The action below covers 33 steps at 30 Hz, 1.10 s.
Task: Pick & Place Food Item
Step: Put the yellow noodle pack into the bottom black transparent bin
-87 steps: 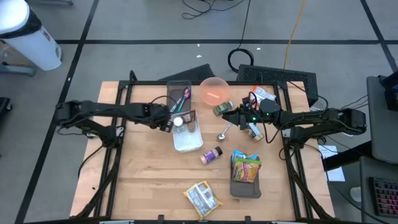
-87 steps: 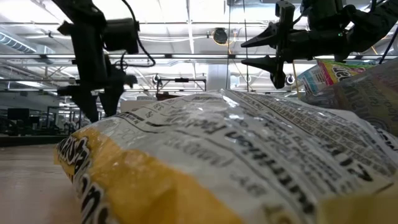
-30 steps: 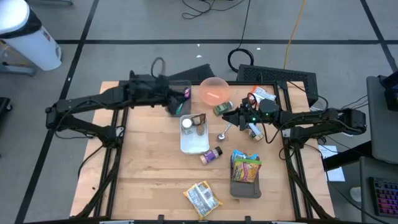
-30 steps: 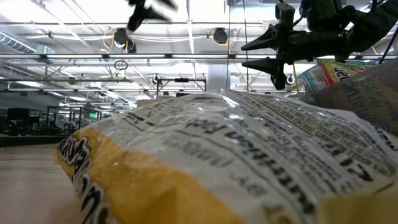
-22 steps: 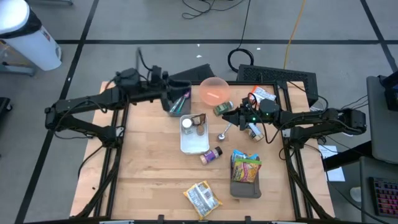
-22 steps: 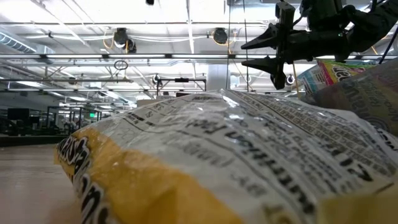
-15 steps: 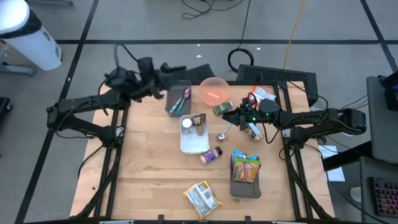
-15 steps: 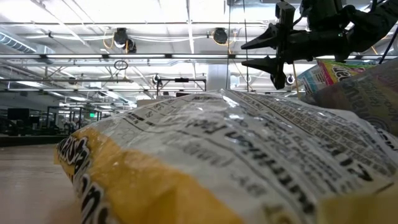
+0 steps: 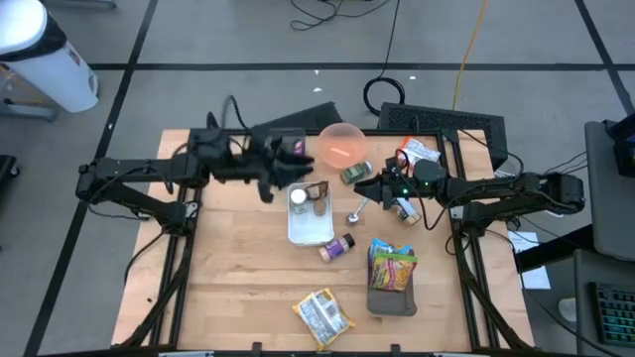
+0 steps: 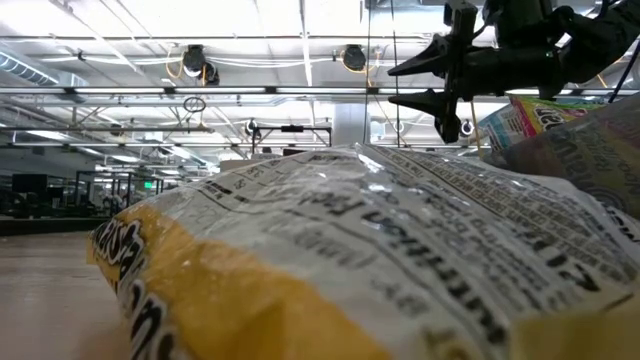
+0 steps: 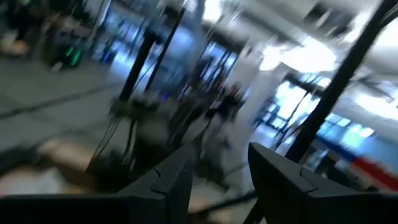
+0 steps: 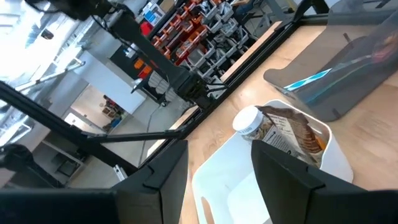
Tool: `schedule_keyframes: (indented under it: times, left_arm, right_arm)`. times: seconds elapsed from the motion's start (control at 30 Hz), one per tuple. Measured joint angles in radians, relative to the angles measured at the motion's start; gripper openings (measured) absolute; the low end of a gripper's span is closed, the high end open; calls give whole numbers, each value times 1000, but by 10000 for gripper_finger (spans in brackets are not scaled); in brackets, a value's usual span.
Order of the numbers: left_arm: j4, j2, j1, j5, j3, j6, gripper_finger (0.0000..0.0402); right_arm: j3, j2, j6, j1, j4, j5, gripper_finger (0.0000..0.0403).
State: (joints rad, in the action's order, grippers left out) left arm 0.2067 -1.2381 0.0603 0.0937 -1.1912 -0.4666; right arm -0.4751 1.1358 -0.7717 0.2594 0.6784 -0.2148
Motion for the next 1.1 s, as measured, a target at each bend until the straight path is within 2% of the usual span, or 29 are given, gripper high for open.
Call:
schedule_keyframes:
  times: [0.1, 0.27, 0.37, 0.5, 0.63, 0.77, 0.83, 0.9, 1.0, 1.1]
  left_arm:
    - [-125, 0, -29, -38, 0, 1, 161]
    - [-286, 0, -58, -43, 0, -27, 161]
    - [-319, 0, -70, -42, 0, -44, 161]
    - [-321, 0, -77, -43, 0, -32, 161]
    - [-324, 0, -76, -43, 0, -28, 161]
    - [-351, 0, -74, -42, 0, -12, 161]
    - [-372, 0, -74, -42, 0, 3, 161]
    - [-397, 0, -74, -42, 0, 15, 161]
    - [-434, 0, -74, -42, 0, 20, 161]
    - [-478, 0, -74, -41, 0, 20, 161]
  right_arm:
    - [0, 0, -22, 0, 48, -1, 169]
    - [0, 0, -49, 0, 279, -49, 169]
    - [0, 0, -113, 0, 377, -13, 169]
    - [-28, 0, -134, 0, 396, 3, 183]
    - [-119, 0, -92, -6, 346, -17, 214]
    - [-274, 0, 66, -5, 109, -86, 248]
    - [-364, 0, 199, -4, -97, -128, 261]
    - [-462, 0, 344, -4, -350, -128, 269]
    - [-601, 3, 552, -4, -758, -52, 274]
    - [-706, 15, 670, -4, -1077, 47, 273]
